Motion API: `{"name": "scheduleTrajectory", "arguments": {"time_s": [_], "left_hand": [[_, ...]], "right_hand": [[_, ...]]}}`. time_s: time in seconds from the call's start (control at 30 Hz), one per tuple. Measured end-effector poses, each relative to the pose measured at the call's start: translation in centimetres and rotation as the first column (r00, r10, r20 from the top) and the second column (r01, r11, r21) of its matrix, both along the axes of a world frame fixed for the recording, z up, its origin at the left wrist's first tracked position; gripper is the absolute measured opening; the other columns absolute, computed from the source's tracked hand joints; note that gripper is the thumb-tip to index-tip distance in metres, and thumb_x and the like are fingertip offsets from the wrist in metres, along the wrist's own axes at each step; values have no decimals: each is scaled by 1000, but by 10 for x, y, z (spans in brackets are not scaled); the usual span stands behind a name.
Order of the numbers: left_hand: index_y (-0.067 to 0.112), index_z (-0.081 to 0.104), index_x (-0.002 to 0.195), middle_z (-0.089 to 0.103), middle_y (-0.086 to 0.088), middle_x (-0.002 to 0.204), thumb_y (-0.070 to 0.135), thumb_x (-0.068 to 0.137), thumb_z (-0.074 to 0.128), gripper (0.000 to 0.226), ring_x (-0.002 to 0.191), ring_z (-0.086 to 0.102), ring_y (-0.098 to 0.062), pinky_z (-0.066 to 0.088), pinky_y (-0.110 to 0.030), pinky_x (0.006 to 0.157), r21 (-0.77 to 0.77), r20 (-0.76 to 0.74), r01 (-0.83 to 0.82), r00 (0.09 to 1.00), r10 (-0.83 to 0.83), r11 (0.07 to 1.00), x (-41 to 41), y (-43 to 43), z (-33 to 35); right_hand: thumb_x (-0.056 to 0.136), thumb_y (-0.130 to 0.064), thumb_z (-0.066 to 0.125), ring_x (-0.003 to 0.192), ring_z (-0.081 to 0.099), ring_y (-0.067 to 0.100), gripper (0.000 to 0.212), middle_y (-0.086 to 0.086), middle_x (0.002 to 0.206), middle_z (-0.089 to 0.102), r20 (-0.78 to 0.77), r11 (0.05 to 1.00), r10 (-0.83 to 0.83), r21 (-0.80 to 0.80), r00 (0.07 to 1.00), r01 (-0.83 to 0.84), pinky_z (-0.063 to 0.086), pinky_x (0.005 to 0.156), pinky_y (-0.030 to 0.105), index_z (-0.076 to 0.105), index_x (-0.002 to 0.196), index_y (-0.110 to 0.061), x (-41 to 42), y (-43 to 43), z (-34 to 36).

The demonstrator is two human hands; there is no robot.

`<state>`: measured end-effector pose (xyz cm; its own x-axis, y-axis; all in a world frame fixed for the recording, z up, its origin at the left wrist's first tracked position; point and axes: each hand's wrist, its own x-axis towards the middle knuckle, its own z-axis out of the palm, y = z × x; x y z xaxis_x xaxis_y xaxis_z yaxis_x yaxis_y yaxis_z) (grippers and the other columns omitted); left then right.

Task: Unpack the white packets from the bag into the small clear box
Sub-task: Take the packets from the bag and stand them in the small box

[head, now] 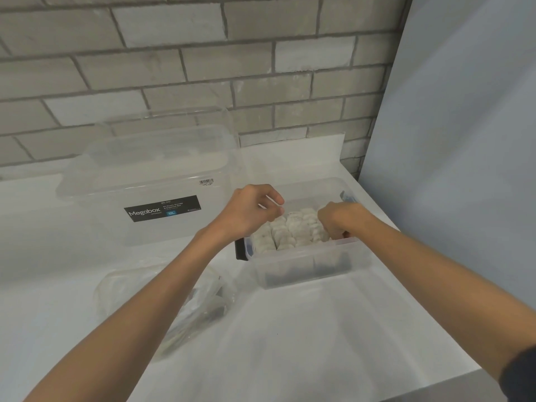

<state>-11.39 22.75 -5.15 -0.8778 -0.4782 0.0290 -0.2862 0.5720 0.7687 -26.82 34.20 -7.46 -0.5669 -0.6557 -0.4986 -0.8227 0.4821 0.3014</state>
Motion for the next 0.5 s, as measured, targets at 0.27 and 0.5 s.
{"name": "scheduleTrajectory", "arguments": {"time_s": [0.27, 0.5], "left_hand": [[18, 67, 96, 74, -1, 86, 14, 85, 63, 13, 82, 69, -13, 52, -25, 77, -7, -39, -32, 999, 32, 999, 27, -15, 10], [15, 67, 95, 74, -5, 86, 9, 84, 63, 13, 81, 70, -18, 49, -27, 73, 21, -72, -170, 983, 171, 985, 97, -47, 14]], "right_hand": [[89, -15, 62, 65, 63, 22, 15, 5, 82, 57, 183, 929, 22, -366, 983, 47, 53, 63, 33, 65, 100, -6, 6, -14, 49], [89, -19, 57, 77, 60, 16, 14, -1, 93, 59, 246, 780, 276, -622, 929, -67, 53, 79, 36, 69, 96, -19, 78, -54, 74]]}}
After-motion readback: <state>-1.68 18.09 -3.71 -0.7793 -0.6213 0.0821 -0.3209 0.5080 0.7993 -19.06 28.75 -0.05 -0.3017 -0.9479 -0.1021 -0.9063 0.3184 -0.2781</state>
